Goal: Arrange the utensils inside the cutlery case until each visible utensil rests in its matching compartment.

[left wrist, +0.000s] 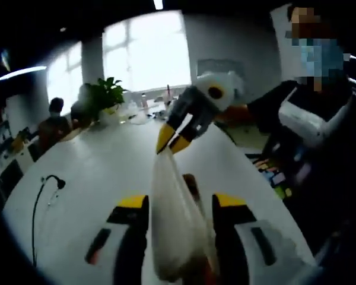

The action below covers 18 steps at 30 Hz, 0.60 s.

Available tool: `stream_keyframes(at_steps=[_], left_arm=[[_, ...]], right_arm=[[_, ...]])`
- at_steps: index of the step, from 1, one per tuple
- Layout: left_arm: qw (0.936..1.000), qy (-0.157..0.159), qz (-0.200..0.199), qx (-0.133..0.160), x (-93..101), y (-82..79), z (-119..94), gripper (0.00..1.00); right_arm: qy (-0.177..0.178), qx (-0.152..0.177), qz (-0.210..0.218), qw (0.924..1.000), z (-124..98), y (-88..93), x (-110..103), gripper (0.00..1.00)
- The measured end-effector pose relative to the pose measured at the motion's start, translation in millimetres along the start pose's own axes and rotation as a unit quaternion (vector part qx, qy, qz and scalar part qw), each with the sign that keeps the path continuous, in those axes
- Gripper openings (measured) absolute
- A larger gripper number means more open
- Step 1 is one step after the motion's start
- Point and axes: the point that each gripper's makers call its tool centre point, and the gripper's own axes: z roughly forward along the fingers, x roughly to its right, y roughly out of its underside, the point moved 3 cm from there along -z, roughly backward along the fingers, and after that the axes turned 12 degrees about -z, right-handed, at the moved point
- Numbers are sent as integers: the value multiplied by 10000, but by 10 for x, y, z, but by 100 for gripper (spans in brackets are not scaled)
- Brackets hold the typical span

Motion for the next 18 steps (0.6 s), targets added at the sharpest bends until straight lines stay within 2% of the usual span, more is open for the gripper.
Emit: stream_keyframes(at_steps=[6, 9, 11, 15, 18], left_arm=[[9980, -111, -477, -391, 17, 30, -27, 53], [9958, -111, -667, -614, 55, 43, -27, 53], [9938, -104, -836, -727, 97, 48, -5, 54], [9871, -253, -878, -1316, 154, 164, 32, 58], [9838, -312, -834, -1557, 193, 219, 63, 64]], right_arm=[[132, -202, -435, 9988, -35, -66, -61, 2], [296, -428, -798, 9954, -28, -69, -80, 2], [366, -448, -921, 9941, -22, -95, -109, 2], [415, -421, -1124, 9919, -10, -179, -205, 2], [455, -445, -1213, 9906, 1, -236, -264, 2]])
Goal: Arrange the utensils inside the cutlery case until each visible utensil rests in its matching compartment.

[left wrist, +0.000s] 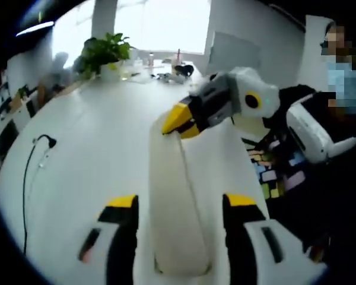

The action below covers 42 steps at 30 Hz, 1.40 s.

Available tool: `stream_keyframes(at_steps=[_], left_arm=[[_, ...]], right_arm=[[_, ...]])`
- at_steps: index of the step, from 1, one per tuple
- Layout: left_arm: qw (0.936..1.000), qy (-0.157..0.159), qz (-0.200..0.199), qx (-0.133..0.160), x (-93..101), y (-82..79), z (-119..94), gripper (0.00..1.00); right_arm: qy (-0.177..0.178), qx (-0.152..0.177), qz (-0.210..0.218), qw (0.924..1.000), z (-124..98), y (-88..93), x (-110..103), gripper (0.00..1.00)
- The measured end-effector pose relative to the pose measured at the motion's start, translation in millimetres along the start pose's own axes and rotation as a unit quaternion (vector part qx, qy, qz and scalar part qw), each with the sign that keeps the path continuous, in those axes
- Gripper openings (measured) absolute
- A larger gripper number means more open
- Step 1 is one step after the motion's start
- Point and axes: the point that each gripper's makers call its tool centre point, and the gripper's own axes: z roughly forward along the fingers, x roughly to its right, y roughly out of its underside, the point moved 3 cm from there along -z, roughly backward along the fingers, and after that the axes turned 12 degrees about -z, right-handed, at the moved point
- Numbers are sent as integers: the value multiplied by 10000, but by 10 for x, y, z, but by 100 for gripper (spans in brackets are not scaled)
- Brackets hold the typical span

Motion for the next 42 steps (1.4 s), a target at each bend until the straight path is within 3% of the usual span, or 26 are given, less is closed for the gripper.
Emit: stream_keyframes(at_steps=[6, 13, 16, 20, 29, 35, 42], left_arm=[[9983, -171, 37, -558, -58, 128, 21, 63], [9917, -326, -105, -1236, -210, 355, 126, 62], [9881, -368, -155, -1487, -278, 438, 161, 59], [9871, -327, -238, -1549, -310, 451, 192, 55], [9838, -366, -277, -1732, -353, 503, 231, 47], [9819, -362, -340, -1830, -385, 547, 245, 47], [9801, -426, -377, -1900, -404, 586, 262, 47]], right_arm=[[337, -259, -512, 9978, 23, -55, -5, 2], [500, -439, -810, 9945, 49, -132, -88, 2], [769, -661, -1054, 9892, 64, -130, -49, 2], [749, -683, -1191, 9877, 111, -139, -106, 2], [920, -951, -1722, 9761, 175, -129, -153, 3], [1074, -1045, -1911, 9701, 210, -150, -165, 3], [1065, -1076, -1942, 9692, 209, -152, -183, 3]])
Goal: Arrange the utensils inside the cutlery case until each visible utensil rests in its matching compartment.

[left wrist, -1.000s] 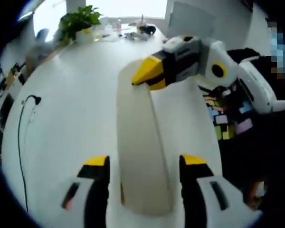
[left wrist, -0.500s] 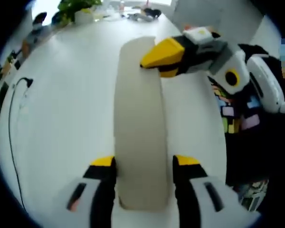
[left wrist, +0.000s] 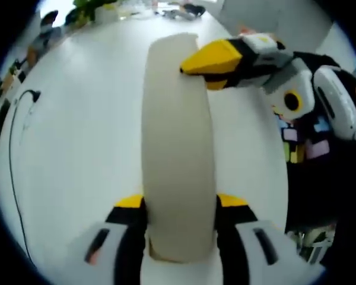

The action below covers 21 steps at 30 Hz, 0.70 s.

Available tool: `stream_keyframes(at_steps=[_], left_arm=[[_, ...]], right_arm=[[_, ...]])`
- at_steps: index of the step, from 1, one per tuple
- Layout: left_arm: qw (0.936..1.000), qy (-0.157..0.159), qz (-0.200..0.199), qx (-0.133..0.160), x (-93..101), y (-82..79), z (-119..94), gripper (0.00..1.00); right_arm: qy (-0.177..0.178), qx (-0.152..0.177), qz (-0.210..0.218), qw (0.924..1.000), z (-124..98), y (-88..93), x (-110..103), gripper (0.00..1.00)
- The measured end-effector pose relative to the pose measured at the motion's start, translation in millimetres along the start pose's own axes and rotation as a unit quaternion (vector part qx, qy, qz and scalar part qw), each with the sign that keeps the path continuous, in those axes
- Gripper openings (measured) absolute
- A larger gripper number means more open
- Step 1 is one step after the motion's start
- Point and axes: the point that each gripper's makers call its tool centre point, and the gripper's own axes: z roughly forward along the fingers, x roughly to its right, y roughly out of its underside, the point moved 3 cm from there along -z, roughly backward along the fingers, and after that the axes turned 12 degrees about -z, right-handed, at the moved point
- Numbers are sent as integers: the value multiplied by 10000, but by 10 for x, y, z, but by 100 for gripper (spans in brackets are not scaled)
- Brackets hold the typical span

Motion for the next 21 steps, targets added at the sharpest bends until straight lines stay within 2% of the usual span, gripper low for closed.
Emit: stream_keyframes(at_steps=[3, 4, 5, 7, 12, 16, 21], left_arm=[[10000, -26, 22, 15, -5, -1, -2, 47], [10000, -46, 53, 25, -5, 2, -2, 47], [10000, -58, 68, 23, -5, 4, 0, 47], [9999, -61, 125, 11, 1, 9, 2, 47], [9999, -70, 151, 33, 9, 15, 7, 47], [9998, -54, 154, 59, 7, 20, 7, 47], [9998, -54, 198, 73, 9, 24, 11, 47]], right_arm=[[-95, 49, -45, 9999, -5, -4, -8, 3], [-287, 122, -226, 9993, -3, -17, -30, 3], [-344, 185, -232, 9990, -4, -25, -30, 4], [-401, 265, -4, 9988, -26, -22, 5, 4], [-720, 427, -182, 9963, -40, -42, -48, 5], [-960, 642, 106, 9932, -65, -62, -74, 6], [-978, 694, 122, 9927, -93, -60, -58, 6]])
